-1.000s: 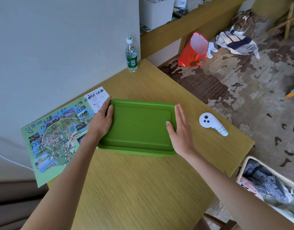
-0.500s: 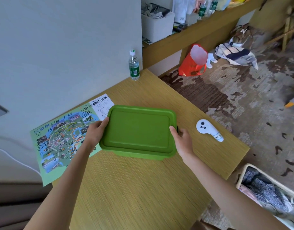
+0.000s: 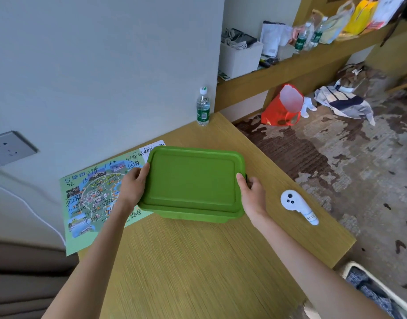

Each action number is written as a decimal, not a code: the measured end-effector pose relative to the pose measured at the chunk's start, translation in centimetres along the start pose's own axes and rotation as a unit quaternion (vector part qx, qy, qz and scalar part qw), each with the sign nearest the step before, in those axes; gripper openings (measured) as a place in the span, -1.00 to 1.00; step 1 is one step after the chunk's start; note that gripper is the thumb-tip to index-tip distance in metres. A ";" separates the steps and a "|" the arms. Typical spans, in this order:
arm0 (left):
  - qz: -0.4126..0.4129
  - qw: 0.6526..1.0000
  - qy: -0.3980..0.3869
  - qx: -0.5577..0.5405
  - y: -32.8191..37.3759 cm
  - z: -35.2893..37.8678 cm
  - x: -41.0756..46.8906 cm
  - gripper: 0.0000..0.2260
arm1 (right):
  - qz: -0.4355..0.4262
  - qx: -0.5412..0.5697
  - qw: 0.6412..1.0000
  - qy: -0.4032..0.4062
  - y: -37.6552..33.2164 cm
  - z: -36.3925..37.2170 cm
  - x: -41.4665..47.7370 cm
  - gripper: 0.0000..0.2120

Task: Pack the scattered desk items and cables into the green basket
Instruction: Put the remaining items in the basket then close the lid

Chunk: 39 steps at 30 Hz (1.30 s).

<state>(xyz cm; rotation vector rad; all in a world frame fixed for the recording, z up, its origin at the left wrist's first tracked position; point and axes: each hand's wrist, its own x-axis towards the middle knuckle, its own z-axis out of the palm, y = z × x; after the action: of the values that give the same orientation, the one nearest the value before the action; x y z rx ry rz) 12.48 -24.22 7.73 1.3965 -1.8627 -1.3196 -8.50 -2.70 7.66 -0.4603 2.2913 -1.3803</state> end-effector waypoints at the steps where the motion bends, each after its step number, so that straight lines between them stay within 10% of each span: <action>1: 0.000 1.000 0.012 -0.001 0.2 -0.8 0.4 -0.54 | -0.009 0.000 1.000 -0.006 -0.9 0.6 0.6 -0.63; 14: -0.073 0.966 0.249 -0.011 -4.9 -13.0 4.4 -0.58 | -0.123 -0.037 0.979 -0.157 -10.5 17.5 6.6 -0.55; 39: -0.182 0.923 0.335 -0.055 -13.8 -19.8 10.0 -0.54 | -0.180 -0.130 0.938 -0.264 -13.8 35.2 11.2 -0.47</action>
<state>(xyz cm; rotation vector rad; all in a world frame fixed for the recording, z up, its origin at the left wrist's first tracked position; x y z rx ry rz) 30.96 -41.88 2.39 1.8894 -1.0951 -0.8989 0.92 -40.67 3.21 -1.2263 1.9920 -0.9364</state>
